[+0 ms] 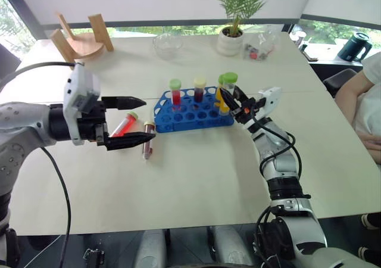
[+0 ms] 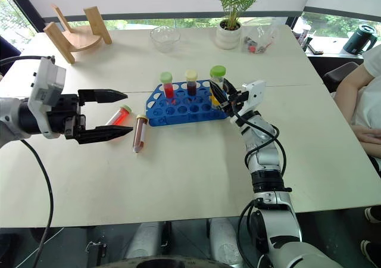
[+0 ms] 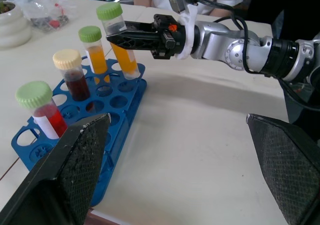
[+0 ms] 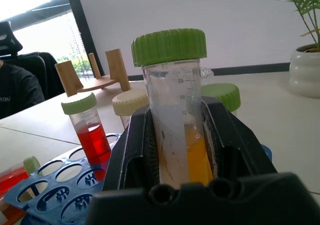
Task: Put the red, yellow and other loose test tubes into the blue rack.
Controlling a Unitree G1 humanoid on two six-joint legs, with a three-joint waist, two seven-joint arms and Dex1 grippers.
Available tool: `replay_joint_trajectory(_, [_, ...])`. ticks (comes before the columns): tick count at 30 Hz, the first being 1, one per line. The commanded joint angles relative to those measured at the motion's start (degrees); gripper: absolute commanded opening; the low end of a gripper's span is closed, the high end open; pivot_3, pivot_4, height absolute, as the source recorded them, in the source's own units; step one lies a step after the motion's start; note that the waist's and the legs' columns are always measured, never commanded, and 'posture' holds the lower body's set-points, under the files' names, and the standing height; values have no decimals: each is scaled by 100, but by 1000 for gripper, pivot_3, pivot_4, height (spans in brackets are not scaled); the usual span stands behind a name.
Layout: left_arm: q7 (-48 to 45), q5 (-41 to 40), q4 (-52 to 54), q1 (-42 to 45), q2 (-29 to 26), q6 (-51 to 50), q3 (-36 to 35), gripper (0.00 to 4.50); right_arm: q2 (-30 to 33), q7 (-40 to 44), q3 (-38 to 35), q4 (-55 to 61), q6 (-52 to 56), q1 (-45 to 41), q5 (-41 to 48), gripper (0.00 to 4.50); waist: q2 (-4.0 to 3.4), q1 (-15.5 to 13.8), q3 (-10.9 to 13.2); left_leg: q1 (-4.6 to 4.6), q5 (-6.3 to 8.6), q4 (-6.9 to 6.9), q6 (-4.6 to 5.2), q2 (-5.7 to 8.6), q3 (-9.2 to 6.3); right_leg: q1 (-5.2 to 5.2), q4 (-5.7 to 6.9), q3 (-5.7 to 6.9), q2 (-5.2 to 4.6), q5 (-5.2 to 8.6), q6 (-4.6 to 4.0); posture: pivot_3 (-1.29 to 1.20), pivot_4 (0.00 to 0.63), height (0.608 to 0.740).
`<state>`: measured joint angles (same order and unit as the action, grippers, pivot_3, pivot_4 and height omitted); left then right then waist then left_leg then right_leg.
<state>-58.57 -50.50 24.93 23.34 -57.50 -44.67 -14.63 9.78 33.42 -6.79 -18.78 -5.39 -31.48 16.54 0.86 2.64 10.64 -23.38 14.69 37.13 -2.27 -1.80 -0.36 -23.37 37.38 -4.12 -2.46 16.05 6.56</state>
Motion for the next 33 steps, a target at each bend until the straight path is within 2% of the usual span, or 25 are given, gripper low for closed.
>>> replay_joint_trajectory(1, [-14,-26,55,141,-39,41,-37,4500,41,-56,-6,180,-5,5,30,809,0,0,0,0,0,0,0,0,0,0,0,0,0,0,0,0,150,740])
replay_joint_trajectory(11, [-48,8,15,177,-56,71,-26,4500,7,-99,41,177,-25,37,19,809,0,0,0,0,0,0,0,0,0,0,2,0,0,0,0,0,150,740])
replay_joint_trajectory(25, [-45,34,7,214,-44,67,-36,4500,-60,-65,151,-473,-425,-82,-130,809,0,8,0,1,0,1,0,0,0,0,3,-1,1,0,0,0,150,740])
replay_joint_trajectory(27, [-35,28,14,203,-45,59,-49,4500,-41,-34,170,-498,-466,-79,-137,1830,0,11,0,2,0,2,-1,0,0,0,4,-1,1,0,0,0,150,740])
replay_joint_trajectory(30, [5,2,24,146,-62,-3,-89,4500,29,-27,232,-318,-493,15,-222,3047,0,10,0,2,-1,2,-1,0,0,0,6,-1,1,0,0,0,150,740])
replay_joint_trajectory(32, [47,-21,29,89,-78,-62,-130,4500,97,-34,266,-103,-427,117,-268,4173,0,6,0,2,-1,1,-1,0,0,0,6,-1,1,0,0,0,150,740])
replay_joint_trajectory(33, [89,-68,39,8,-120,-176,-183,4500,230,-10,298,237,-225,261,-285,4480,0,5,0,2,-1,1,-1,0,0,0,5,-1,1,0,0,0,150,740])
